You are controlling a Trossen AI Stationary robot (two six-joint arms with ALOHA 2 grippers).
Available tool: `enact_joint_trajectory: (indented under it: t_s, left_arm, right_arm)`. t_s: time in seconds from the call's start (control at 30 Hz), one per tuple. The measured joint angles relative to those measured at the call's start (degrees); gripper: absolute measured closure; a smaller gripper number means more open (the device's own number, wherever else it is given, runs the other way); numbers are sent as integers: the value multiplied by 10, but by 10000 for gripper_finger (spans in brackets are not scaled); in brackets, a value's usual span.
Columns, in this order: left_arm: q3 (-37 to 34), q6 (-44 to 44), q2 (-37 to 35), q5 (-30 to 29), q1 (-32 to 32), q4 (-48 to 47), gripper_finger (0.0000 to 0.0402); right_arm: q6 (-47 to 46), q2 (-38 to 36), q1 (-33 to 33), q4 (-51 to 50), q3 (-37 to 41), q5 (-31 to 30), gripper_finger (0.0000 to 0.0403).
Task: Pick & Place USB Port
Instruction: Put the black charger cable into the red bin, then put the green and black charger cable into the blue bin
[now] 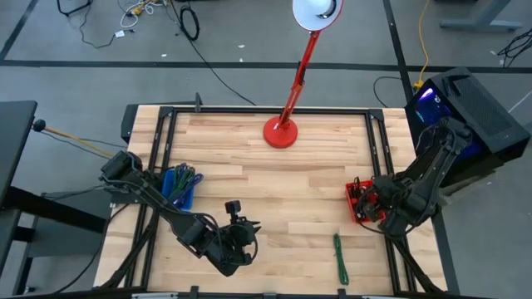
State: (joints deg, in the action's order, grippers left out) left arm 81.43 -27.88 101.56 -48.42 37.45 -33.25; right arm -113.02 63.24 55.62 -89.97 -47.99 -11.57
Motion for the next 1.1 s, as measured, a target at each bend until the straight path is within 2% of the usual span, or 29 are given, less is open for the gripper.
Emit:
enact_joint_trajectory:
  t_s: [0.2, 0.4, 0.63, 1.1]
  left_arm:
    - [0, 0, 0, 0, 0, 0, 339]
    - [0, 0, 0, 0, 0, 0, 339]
    - [0, -1, 0, 0, 0, 0, 339]
    - [0, -2, 0, 0, 0, 0, 339]
  right_arm:
    - [12, 0, -9, 1, 0, -18, 386]
    - [28, 0, -10, 9, 0, -9, 333]
    - [38, 0, -10, 10, 0, -10, 302]
    - [51, 0, -11, 0, 0, -42, 294]
